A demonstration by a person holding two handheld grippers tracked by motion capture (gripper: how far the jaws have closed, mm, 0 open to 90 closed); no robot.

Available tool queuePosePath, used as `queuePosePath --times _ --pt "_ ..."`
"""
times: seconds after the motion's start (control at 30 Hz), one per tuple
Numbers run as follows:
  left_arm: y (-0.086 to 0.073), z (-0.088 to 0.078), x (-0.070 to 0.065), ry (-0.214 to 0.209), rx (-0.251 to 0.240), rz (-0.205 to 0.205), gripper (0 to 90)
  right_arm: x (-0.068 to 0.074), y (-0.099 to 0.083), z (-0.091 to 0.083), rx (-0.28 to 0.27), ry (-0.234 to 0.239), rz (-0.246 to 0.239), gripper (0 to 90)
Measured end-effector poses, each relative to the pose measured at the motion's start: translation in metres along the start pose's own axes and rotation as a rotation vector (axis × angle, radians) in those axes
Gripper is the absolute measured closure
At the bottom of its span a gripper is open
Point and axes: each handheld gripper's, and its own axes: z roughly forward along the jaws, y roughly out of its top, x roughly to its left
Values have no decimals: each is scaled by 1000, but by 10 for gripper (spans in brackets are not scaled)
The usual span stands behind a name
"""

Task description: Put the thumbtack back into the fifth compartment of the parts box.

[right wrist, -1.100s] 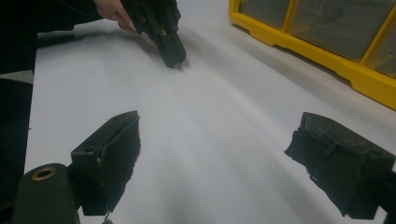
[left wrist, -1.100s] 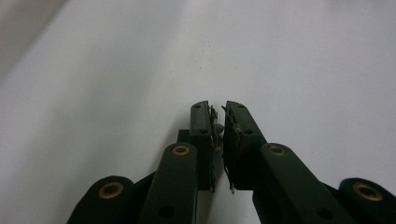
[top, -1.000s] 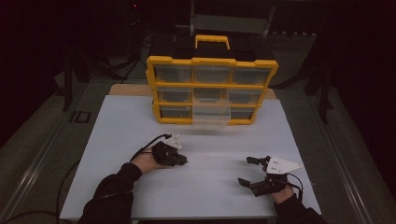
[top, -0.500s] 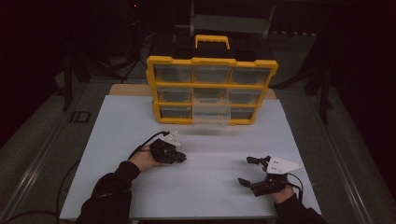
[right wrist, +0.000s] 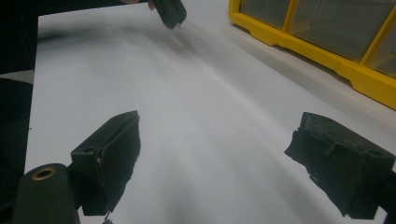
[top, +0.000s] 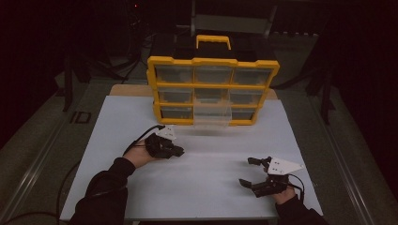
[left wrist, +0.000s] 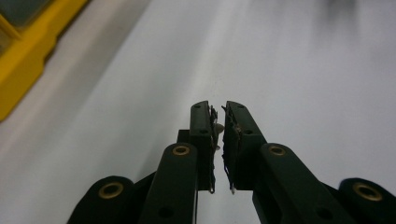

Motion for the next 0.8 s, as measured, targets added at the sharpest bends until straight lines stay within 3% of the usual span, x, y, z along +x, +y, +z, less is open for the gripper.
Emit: queuePosePath --times 0.47,0.8 --pt "17 -33 3 39 -49 4 816 0 0 0 0 -1 1 140" --pt "28 -46 6 49 -61 14 816 0 0 0 2 0 0 140"
